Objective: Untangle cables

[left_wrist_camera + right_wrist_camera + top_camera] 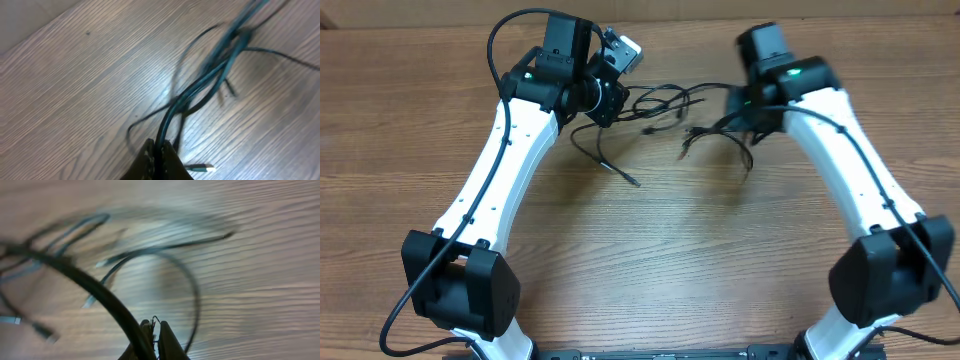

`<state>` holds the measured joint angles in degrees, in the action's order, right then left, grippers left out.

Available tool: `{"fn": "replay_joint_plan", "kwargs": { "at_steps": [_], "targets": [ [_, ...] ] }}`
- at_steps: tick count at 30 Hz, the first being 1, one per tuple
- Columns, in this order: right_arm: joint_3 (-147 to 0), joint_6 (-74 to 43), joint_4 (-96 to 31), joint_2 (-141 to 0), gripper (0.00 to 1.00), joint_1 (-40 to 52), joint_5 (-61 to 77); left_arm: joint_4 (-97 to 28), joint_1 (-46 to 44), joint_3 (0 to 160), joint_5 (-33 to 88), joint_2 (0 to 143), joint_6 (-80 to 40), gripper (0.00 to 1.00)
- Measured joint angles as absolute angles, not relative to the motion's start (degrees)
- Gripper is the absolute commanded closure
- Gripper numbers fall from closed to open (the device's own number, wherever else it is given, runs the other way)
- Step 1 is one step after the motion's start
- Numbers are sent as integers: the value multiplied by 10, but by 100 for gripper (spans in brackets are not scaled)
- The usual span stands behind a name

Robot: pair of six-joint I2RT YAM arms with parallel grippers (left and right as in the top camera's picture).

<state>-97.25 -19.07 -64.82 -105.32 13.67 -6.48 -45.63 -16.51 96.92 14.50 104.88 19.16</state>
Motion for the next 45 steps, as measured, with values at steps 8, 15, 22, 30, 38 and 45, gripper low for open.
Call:
{"fn": "replay_joint_plan", "kwargs": {
  "at_steps": [8, 15, 22, 30, 38, 45],
  "targets": [
    [-973, -189, -657, -1039, 96, 19, -87, -457, -149, 969, 117, 1049, 187, 96],
    [-973, -178, -662, -1039, 96, -53, -114, -464, -118, 969, 89, 1049, 168, 96],
    [-973, -175, -655, -1039, 96, -91, -131, -468, -98, 969, 63, 1049, 146, 96],
    [-973, -175, -645, -1039, 96, -153, -152, -472, -72, 969, 27, 1049, 134, 96],
    [-973, -175, -645, -1039, 96, -181, -153, -472, -70, 969, 5, 1049, 134, 82],
    [-973, -176, -645, -1039, 96, -180, -142, -472, -70, 969, -2, 1049, 123, 0]
  ]
}}
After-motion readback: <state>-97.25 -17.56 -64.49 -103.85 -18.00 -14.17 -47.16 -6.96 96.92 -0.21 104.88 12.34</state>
